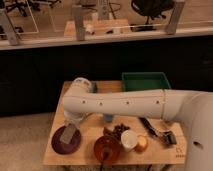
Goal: Place eraser in purple bowl
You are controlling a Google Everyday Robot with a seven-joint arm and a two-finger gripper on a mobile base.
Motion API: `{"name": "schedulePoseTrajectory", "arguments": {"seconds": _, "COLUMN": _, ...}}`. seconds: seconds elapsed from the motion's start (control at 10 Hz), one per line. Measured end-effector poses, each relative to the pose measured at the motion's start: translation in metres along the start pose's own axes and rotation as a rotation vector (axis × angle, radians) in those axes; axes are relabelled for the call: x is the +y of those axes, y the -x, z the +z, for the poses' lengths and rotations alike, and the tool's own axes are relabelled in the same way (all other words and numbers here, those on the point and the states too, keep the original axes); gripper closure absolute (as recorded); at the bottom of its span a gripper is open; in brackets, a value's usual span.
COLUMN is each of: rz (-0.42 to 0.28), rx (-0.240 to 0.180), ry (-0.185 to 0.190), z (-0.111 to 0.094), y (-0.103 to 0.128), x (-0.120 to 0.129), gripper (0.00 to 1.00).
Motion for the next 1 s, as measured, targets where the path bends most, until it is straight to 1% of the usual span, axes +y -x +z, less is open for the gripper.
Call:
{"name": "schedulePoseTrajectory", "arguments": {"seconds": 0.1, "rz": -0.017, "rx": -0.014, "ry": 0.001, "z": 0.009, "y": 0.002, "x": -0.001, "gripper": 0.78}}
{"name": "schedulePoseTrajectory", "arguments": {"seconds": 0.2, "rz": -0.039, "rx": -0.027, "ry": -0.001, "z": 0.017, "y": 0.005, "x": -0.003, "gripper": 0.67}}
{"name": "schedulePoseTrajectory", "arguments": {"seconds": 0.3, "rz": -0.063, "rx": -0.039, "ry": -0.008, "z": 0.022, "y": 0.010, "x": -0.006, "gripper": 0.57}}
{"name": "schedulePoseTrajectory", "arguments": {"seconds": 0.5, "rz": -0.100, "rx": -0.054, "ry": -0.019, "z": 0.023, "y": 0.015, "x": -0.011, "gripper": 0.38}}
{"name": "schedulePoseTrajectory", "arguments": {"seconds": 0.6, "rz": -0.128, "rx": -0.064, "ry": -0.022, "z": 0.026, "y": 0.020, "x": -0.014, "gripper": 0.26}}
{"name": "schedulePoseTrajectory", "arguments": {"seconds": 0.7, "rz": -0.143, "rx": -0.072, "ry": -0.023, "z": 0.029, "y": 0.022, "x": -0.016, "gripper": 0.21}}
{"name": "schedulePoseTrajectory", "arguments": {"seconds": 0.9, "rz": -0.164, "rx": -0.092, "ry": -0.026, "z": 0.039, "y": 0.025, "x": -0.018, "gripper": 0.20}}
{"name": "schedulePoseTrajectory", "arguments": {"seconds": 1.0, "rz": -0.165, "rx": -0.108, "ry": -0.035, "z": 0.041, "y": 0.025, "x": -0.020, "gripper": 0.20}}
